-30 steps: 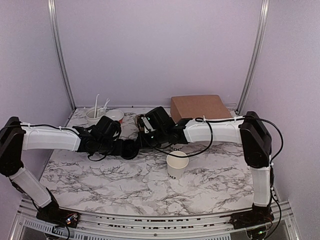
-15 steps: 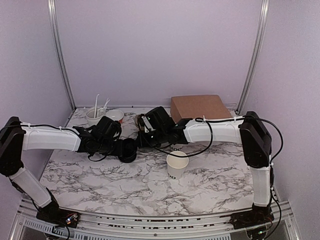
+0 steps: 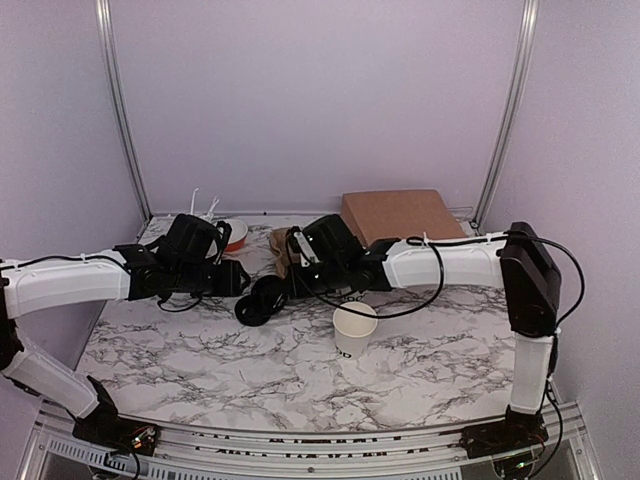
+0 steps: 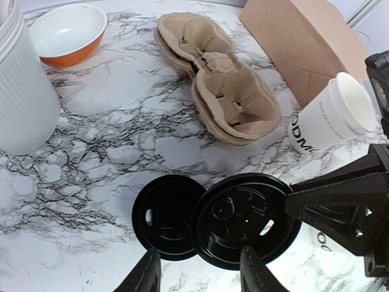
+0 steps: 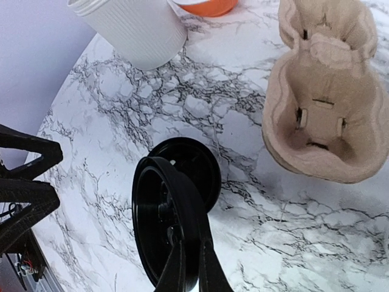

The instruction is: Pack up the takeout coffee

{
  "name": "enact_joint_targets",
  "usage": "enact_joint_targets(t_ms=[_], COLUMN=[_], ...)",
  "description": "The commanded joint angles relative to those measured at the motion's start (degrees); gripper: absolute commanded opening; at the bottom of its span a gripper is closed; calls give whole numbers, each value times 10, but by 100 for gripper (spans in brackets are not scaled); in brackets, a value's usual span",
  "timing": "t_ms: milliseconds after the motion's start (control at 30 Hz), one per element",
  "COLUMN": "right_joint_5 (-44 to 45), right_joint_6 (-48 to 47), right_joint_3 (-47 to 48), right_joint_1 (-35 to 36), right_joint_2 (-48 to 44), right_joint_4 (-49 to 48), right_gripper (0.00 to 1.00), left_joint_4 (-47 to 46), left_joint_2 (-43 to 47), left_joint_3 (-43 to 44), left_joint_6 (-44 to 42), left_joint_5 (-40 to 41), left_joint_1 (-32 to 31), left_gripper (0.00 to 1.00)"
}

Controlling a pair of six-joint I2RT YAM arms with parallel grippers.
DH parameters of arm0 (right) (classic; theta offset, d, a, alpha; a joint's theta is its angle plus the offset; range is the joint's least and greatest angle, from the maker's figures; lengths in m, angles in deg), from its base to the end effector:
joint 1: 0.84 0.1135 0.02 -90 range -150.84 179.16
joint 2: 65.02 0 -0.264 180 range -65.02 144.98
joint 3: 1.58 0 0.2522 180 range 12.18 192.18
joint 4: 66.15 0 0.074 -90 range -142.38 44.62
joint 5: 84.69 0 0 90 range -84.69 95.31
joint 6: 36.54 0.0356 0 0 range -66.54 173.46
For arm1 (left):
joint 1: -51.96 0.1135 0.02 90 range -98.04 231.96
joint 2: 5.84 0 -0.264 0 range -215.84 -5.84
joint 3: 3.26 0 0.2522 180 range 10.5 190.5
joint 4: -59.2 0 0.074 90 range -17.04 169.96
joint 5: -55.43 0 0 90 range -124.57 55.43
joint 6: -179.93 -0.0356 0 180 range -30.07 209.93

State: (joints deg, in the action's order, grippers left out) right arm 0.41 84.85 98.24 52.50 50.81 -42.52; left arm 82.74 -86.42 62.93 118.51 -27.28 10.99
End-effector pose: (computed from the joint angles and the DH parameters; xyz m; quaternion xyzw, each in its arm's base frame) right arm 0.2733 0.3722 0.2117 -0.1900 0.8841 0.3150 0.2880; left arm 0.2350 -0.1981 0.2441 0.0690 0.8945 -0.2029 0.3924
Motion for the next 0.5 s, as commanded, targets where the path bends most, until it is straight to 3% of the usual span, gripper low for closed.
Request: enact_joint_targets(t_ms=[0,267,467], right_joint_5=[49,202,329], right_joint_6=[-53,-165,-248], right_joint_3=[-32,-137,-212], right_joint_1=[-2,27,54], right_joint_2=[-81,-191,-277], right_joint_4=[-49,-109,-173], right_gripper=[0,0,0], left_joint_4=[16,-70,-268], left_joint_2=[41,103,126], left_joint_3=[11,4,-51], left_joint_6=[41,189,373], left_joint_5=[-87,-195,-246], left_joint_1=[2,2,-12], left_gripper=[46,45,46])
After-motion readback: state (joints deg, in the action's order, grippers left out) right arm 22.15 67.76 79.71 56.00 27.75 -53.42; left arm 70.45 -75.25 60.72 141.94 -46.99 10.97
